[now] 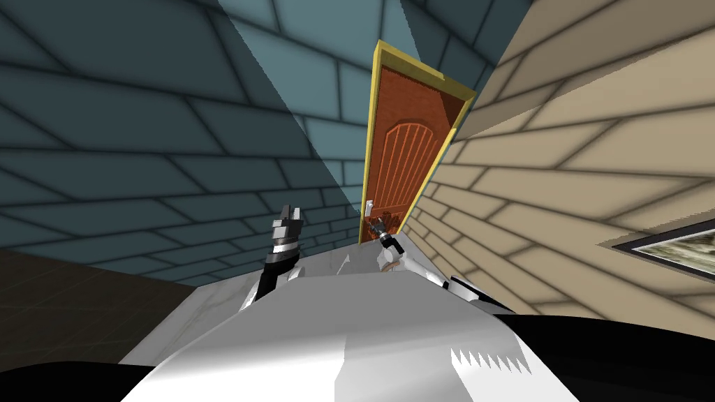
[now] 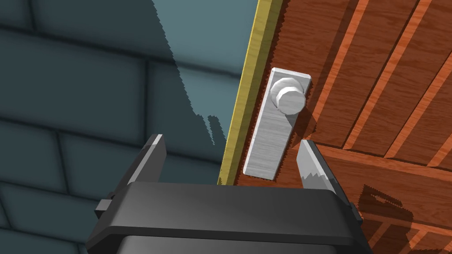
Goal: Pull the door open
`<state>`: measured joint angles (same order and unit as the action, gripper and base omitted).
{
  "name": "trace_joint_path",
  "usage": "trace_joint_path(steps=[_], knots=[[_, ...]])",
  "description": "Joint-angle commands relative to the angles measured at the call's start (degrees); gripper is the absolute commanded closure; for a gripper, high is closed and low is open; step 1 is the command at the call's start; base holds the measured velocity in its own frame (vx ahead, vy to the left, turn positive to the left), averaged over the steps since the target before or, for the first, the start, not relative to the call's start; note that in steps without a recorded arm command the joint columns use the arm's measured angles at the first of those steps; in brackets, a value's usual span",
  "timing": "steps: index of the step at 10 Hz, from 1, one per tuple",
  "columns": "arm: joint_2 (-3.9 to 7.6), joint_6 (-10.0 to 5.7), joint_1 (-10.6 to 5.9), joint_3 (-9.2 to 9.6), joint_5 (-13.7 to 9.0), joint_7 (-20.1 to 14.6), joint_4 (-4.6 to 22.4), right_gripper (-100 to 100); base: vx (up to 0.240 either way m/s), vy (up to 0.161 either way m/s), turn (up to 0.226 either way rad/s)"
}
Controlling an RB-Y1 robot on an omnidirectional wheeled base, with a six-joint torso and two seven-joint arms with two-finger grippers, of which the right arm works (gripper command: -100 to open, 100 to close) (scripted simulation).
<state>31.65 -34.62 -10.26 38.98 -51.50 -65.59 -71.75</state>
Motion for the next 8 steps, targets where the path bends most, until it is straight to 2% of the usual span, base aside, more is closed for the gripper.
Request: trace_joint_path(steps=[1, 4, 8], knots=[[1.06, -0.23, -1.12, 1.36, -1.83, -2.66, 1.75, -100, 0.095, 0.001, 0.028], [3.09, -0.89, -3.63, 3.86, -4.81, -7.16, 5.52, -100, 0.087, 0.004, 0.028], [5.22, -1.58, -6.27, 6.48, -7.95, -11.91, 9.50, -100, 0.071, -0.009, 0.022]])
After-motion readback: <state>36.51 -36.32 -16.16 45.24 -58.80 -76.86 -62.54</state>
